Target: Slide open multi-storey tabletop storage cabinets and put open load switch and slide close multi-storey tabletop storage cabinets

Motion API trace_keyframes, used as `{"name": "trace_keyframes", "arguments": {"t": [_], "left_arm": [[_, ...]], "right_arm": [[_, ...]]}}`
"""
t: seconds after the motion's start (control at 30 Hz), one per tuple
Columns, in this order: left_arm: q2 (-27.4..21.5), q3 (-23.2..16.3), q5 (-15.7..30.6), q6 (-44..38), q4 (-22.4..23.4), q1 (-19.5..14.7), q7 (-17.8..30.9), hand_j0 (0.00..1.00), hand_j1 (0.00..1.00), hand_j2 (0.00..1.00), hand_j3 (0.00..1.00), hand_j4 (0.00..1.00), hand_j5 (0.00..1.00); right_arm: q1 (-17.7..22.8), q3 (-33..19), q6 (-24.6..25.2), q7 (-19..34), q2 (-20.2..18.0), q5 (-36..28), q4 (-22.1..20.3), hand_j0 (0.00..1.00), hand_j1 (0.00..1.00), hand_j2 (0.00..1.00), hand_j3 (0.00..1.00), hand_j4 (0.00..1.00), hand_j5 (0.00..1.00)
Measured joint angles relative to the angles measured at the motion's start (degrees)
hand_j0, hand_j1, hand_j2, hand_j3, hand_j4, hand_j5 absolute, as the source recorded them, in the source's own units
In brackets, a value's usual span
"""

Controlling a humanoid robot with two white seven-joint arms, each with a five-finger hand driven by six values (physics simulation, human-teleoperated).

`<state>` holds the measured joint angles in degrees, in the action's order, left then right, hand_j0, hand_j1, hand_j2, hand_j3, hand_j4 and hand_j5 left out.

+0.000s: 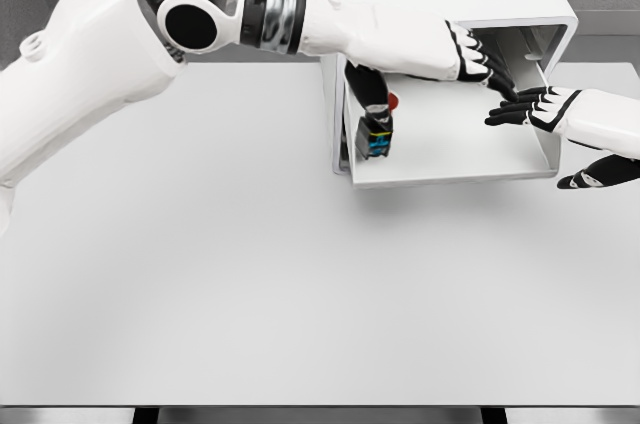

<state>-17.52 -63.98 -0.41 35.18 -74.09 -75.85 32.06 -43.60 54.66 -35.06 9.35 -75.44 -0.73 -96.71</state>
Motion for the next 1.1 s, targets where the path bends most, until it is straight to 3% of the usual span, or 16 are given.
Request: {"name": "trace_keyframes", "arguments": {"t": [0.17, 0.27, 0.4, 0.6, 0.7, 0.83, 0.97, 1.07, 1.1], "left_arm": [[-0.51, 0.93, 0.3, -0.02, -2.78, 0.35, -0.03, 1.0, 1.0, 1.0, 1.0, 1.0, 1.0], [-2.62, 3.37, 0.8, 0.02, -4.18, 3.95, -0.1, 1.0, 1.0, 1.0, 1.0, 1.0, 1.0], [-5.98, 6.97, 1.25, 0.0, -6.14, 5.63, -0.86, 1.0, 1.0, 1.0, 1.0, 1.0, 1.0], [-12.88, 9.48, 7.97, 0.0, -11.85, 9.49, -1.28, 1.0, 1.0, 1.0, 1.0, 1.0, 1.0], [-18.91, 12.65, 13.0, 0.05, -14.54, 18.63, -1.29, 1.0, 1.0, 1.0, 1.0, 1.0, 1.0], [-28.27, 20.4, 17.59, 0.05, -16.28, 32.41, -1.26, 1.0, 1.0, 1.0, 1.0, 1.0, 1.0], [-34.49, 24.72, 20.13, 0.01, -16.69, 37.26, -1.22, 1.0, 1.0, 1.0, 1.0, 1.0, 1.0], [-36.83, 29.12, 20.56, 0.05, -16.17, 44.39, -1.04, 1.0, 1.0, 1.0, 1.0, 1.0, 1.0], [-37.1, 30.75, 20.59, 0.02, -15.32, 44.65, -0.99, 1.0, 1.0, 1.0, 1.0, 1.0, 1.0]], "right_arm": [[0.88, -0.01, 0.0, -0.06, -0.14, 0.01, -0.04, 1.0, 1.0, 1.0, 1.0, 1.0, 1.0], [0.97, 0.01, 0.0, -0.08, -0.3, -0.01, -0.05, 1.0, 1.0, 1.0, 1.0, 1.0, 1.0], [1.24, 0.05, 0.0, -0.09, -0.24, -0.01, -0.05, 1.0, 1.0, 1.0, 1.0, 1.0, 1.0], [1.58, -0.08, 0.0, -0.09, -0.11, -0.01, -0.05, 1.0, 1.0, 1.0, 1.0, 1.0, 1.0], [1.68, -0.11, -0.01, -0.09, -0.03, 0.01, -0.05, 1.0, 1.0, 1.0, 1.0, 1.0, 1.0], [1.77, -0.15, 0.0, -0.18, -0.01, 0.0, -0.05, 1.0, 1.0, 1.0, 1.0, 1.0, 1.0], [1.76, -0.17, 0.0, -0.4, -0.06, -0.02, -0.05, 1.0, 1.0, 1.0, 1.0, 1.0, 1.0], [1.76, -0.18, 0.0, -0.48, -0.08, -0.01, -0.05, 1.0, 1.0, 1.0, 1.0, 1.0, 1.0], [1.76, -0.18, 0.0, -0.5, -0.1, -0.02, -0.06, 1.0, 1.0, 1.0, 1.0, 1.0, 1.0]]}}
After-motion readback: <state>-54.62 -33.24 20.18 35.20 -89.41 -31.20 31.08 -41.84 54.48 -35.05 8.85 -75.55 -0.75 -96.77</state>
